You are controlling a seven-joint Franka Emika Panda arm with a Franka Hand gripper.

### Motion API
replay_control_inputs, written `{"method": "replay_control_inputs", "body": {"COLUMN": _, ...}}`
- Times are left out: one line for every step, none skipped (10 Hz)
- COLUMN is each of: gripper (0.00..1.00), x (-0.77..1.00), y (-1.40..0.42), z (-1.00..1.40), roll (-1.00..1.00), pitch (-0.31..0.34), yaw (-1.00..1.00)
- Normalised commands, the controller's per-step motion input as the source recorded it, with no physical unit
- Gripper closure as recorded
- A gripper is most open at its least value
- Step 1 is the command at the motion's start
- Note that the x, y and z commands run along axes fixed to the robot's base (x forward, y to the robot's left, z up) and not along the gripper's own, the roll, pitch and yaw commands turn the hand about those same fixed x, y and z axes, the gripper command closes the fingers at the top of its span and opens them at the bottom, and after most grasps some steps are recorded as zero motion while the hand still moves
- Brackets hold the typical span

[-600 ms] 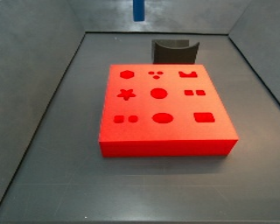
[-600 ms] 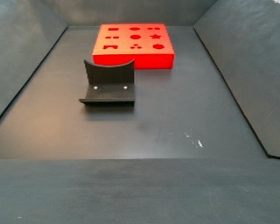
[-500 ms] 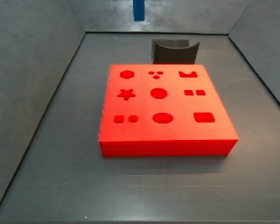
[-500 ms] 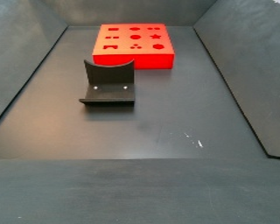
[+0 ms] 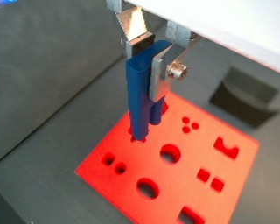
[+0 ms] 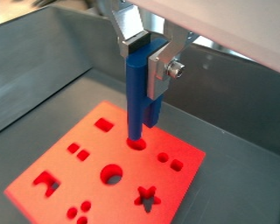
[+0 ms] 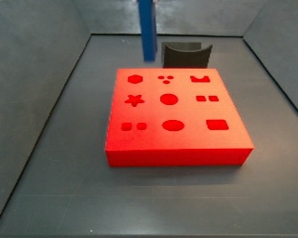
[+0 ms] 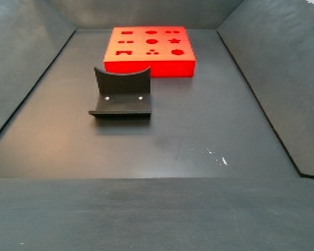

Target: Insert the square-circle object.

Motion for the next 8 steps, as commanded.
{"method": "replay_control_inputs", "body": {"gripper": 1.0, "x": 0.0, "y": -0.45, "z": -0.47, "roll": 0.04, "pitch": -0.071, "yaw": -0.81}}
{"method": "replay_control_inputs", "body": {"gripper": 1.0, "x": 0.0, "y": -0.3, "z": -0.32, "roll": 0.15, "pitch": 0.0, "yaw": -0.83}}
{"method": "replay_control_inputs", "body": {"gripper": 1.0, "x": -0.1, "y": -0.15, "z": -0.35, "roll": 0.2, "pitch": 0.091, "yaw": -0.87}}
{"method": "replay_control_inputs", "body": {"gripper": 1.0, "x": -0.09, "y": -0.11, "z": -0.39, "roll": 0.21, "pitch": 0.133, "yaw": -0.81}}
{"method": "replay_control_inputs", "body": {"gripper": 1.0, "x": -0.12, "y": 0.0, "z": -0.26, "roll": 0.13, "pitch": 0.167, "yaw": -0.85}}
{"method": "replay_control_inputs", "body": {"gripper": 1.0, "x": -0.12, "y": 0.0, "z": -0.25, "roll": 0.12, "pitch": 0.179, "yaw": -0.85}}
{"method": "replay_control_inputs", "body": {"gripper": 1.0, "x": -0.12, "y": 0.0, "z": -0.21, "roll": 0.12, "pitch": 0.227, "yaw": -0.81}}
{"method": "replay_control_inputs", "body": {"gripper": 1.0, "x": -0.11, "y": 0.0, "z": -0.17, "roll": 0.13, "pitch": 0.303, "yaw": -0.75}}
